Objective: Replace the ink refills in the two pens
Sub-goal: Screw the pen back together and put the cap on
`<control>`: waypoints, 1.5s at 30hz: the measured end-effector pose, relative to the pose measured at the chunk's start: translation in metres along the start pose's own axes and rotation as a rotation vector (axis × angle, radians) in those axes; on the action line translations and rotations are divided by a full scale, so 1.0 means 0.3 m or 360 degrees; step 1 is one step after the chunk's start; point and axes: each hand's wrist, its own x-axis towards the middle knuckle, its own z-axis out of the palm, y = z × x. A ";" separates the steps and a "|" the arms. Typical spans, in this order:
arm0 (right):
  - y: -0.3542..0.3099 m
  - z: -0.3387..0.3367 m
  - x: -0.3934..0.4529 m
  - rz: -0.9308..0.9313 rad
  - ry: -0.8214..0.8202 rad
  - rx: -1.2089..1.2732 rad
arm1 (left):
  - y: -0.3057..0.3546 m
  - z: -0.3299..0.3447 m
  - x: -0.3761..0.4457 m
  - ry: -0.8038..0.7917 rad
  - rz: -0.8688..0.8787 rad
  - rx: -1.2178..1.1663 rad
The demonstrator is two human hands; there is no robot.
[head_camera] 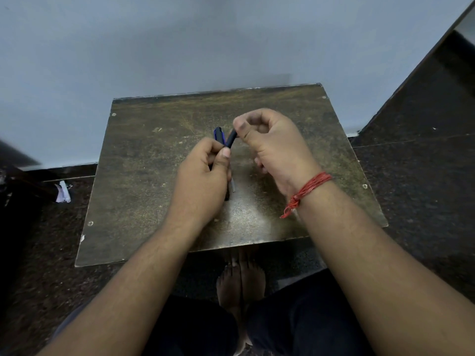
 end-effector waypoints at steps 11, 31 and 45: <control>0.028 -0.148 0.048 -0.0165 0.0352 -0.1679 | -0.007 -0.003 0.001 0.0035 -0.0072 0.0023; 0.017 -0.051 0.044 0.0021 0.0132 0.0142 | -0.010 -0.001 0.004 -0.0019 -0.0070 -0.0016; -0.001 -0.051 0.038 -0.0176 0.0218 0.0209 | 0.006 0.007 -0.010 -0.0150 -0.0049 -0.0014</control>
